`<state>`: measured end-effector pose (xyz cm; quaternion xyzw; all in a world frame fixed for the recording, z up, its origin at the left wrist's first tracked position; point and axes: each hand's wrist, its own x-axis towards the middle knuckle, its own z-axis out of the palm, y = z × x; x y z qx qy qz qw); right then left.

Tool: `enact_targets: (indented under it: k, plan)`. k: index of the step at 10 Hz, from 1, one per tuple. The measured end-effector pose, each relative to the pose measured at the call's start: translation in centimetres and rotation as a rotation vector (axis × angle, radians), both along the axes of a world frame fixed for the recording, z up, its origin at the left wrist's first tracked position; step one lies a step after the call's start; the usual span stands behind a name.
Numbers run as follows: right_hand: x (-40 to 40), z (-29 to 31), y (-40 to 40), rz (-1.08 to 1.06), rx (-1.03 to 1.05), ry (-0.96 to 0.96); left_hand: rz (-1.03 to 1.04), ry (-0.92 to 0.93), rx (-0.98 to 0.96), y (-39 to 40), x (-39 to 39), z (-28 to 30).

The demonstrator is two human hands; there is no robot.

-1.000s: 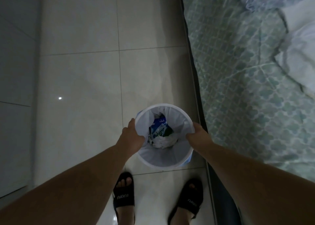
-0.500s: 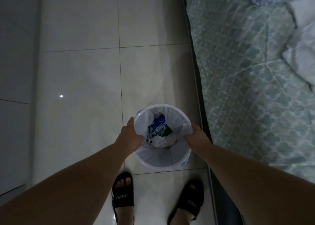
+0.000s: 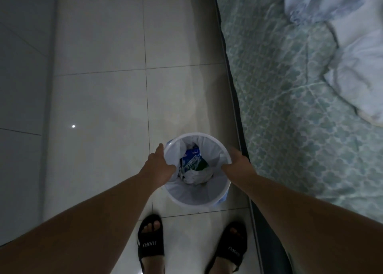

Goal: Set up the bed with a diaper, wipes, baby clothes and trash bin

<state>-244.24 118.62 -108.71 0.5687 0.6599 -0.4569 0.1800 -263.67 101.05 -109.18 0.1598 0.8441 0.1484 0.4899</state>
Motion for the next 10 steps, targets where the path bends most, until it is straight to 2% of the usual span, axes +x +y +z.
enact_targets:
  k: [3,7,10]
  plan:
    - [-0.7,7.8,1.8,-0.003,0.069,0.033,-0.079,0.073,0.086,2.5,-1.4,8.1]
    - [-1.3,23.1,5.9,-0.074,0.229,0.106,-0.266,0.202,0.214,8.6,-3.6,23.2]
    - [1.7,34.4,8.6,-0.164,0.403,0.188,-0.472,0.321,0.350,15.5,-3.0,33.4]
